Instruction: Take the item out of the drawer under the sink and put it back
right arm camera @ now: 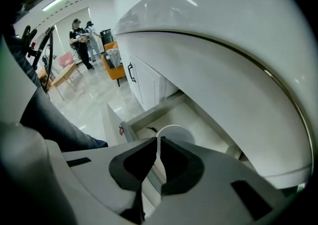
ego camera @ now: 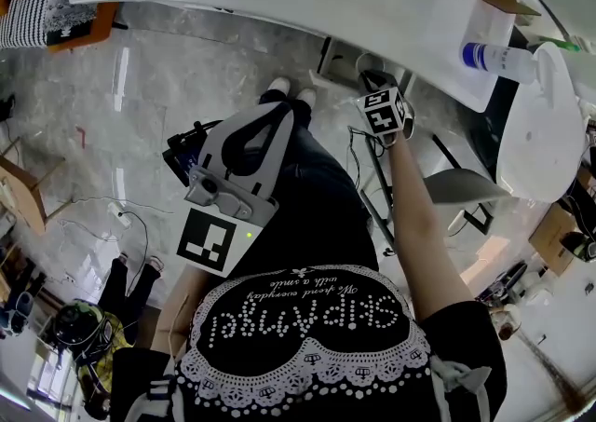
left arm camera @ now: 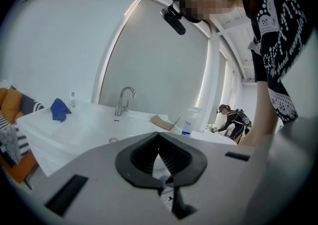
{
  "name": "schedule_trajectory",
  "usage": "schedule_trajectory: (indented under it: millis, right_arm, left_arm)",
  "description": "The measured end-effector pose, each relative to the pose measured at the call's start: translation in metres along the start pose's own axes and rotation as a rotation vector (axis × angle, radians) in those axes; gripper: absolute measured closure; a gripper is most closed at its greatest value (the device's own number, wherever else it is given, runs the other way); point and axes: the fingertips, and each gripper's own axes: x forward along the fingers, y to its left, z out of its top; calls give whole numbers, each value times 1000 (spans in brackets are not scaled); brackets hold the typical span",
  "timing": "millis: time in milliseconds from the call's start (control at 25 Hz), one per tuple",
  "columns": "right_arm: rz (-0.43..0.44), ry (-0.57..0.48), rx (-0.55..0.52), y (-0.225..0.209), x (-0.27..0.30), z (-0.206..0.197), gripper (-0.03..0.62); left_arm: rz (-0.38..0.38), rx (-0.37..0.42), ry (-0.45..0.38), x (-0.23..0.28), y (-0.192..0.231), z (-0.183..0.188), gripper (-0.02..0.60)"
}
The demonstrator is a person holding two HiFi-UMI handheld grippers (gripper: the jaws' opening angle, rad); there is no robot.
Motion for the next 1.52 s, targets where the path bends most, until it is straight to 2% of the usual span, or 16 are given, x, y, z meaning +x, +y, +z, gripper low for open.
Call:
schedule_trajectory:
  millis: [720, 1120, 1520]
  right_arm:
    - [-109, -164, 207, -8, -39, 23, 576]
    - [-171, -312, 308, 3, -84, 45, 577]
    - [-201, -422, 349, 10, -115, 68, 577]
  left_arm:
    - [-41, 23, -47, -10, 5, 10, 577]
    - [-82, 25, -84, -14, 9, 19, 578]
    - [-121, 49, -100, -8, 9, 26, 578]
